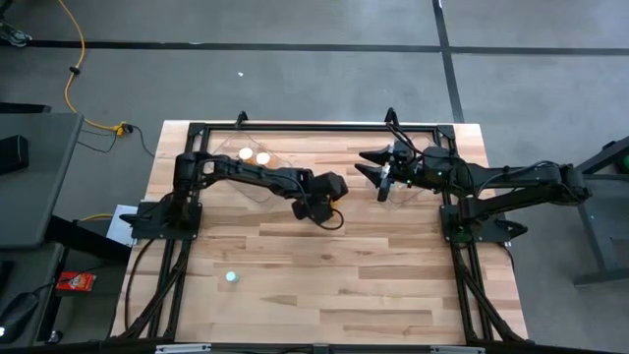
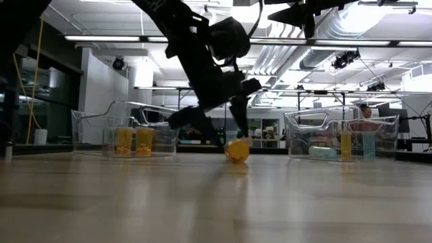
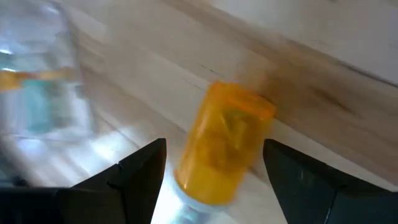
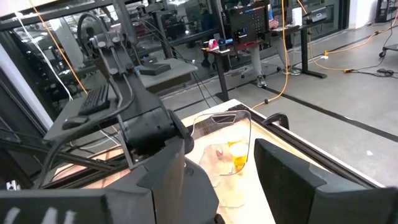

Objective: Pick and place medicine bottles into bin by pill shape (circle, oval)
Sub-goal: Put the orange capsule bottle into the left transparent bin

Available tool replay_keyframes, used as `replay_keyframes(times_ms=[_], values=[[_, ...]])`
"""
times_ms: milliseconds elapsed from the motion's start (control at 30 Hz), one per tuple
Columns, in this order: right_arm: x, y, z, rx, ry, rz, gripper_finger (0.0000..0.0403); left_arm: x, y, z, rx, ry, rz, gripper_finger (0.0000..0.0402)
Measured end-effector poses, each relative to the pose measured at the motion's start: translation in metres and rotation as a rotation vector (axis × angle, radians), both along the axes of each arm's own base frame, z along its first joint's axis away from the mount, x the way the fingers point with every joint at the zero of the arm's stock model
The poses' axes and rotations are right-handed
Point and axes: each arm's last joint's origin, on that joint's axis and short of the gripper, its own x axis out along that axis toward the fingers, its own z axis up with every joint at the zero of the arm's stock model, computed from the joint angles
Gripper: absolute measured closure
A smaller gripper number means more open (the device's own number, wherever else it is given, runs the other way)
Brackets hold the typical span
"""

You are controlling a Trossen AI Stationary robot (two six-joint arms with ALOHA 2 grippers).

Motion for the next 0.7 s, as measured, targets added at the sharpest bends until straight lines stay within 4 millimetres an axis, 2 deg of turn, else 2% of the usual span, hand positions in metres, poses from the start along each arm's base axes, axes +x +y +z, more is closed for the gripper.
replay_keyframes(times_ms=[367, 533, 700], values=[[0.000, 0.000, 0.000, 0.000, 0.000, 0.000, 0.0214, 0.008, 0.001, -0.014, 0.050, -0.025, 0.040, 0.0145], [0.000, 0.000, 0.000, 0.000, 0.001, 0.000, 0.0214, 0.013, 0.000, -0.007, 0.012, -0.118, 0.160, 0.0145], [0.000, 0.000, 0.000, -0.008, 0.002, 0.000, 0.0214, 0.011, -0.001, 0.016, -0.092, -0.223, 0.297, 0.0145]])
